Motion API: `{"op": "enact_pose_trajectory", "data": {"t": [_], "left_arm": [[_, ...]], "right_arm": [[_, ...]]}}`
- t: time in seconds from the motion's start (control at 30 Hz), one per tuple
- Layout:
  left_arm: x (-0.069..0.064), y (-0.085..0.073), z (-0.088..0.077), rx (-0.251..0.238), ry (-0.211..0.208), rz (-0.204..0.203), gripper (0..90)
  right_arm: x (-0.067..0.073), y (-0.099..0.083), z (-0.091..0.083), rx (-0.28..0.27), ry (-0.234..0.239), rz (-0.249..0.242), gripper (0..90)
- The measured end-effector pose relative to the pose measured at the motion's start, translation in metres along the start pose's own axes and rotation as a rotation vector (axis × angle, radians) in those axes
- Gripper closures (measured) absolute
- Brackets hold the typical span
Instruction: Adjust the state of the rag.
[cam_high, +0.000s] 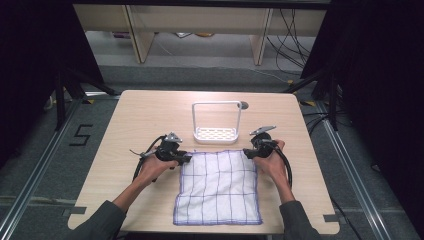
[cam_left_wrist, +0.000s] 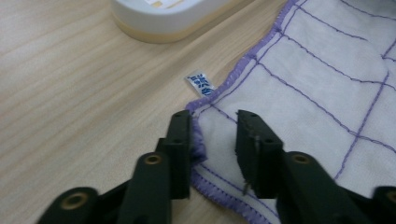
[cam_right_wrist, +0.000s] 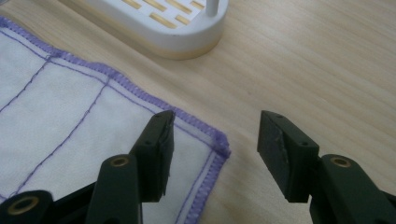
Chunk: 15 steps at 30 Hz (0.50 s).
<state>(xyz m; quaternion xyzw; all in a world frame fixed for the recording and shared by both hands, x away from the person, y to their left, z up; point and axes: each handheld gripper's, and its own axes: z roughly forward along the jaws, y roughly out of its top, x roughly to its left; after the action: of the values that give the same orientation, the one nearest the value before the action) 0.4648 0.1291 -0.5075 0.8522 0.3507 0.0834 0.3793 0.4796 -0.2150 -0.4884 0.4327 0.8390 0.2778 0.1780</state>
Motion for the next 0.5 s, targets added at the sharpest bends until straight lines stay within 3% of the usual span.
{"op": "enact_pose_trajectory", "data": {"t": [0.13,0.17,0.37,0.43,0.5], "left_arm": [[-0.0012,-0.0006,0.0005,0.005,-0.004,0.049,82.0],[-0.0015,-0.001,0.0003,-0.001,-0.003,0.045,83.6],[-0.0014,-0.001,0.0002,-0.01,-0.011,0.066,87.5],[-0.0017,-0.001,-0.0001,-0.013,-0.013,0.066,87.7],[-0.0002,-0.0004,-0.0018,-0.021,-0.017,0.07,88.0]], "right_arm": [[0.0033,-0.0006,0.005,0.039,-0.009,0.01,48.8],[0.0034,-0.0012,0.0065,0.048,-0.009,0.009,49.9],[0.0064,-0.003,0.0094,0.008,0.012,0.011,70.0],[0.008,-0.0036,0.007,0.018,0.043,0.031,81.4],[0.0084,-0.0038,0.0063,0.013,0.044,0.024,85.7]]}}
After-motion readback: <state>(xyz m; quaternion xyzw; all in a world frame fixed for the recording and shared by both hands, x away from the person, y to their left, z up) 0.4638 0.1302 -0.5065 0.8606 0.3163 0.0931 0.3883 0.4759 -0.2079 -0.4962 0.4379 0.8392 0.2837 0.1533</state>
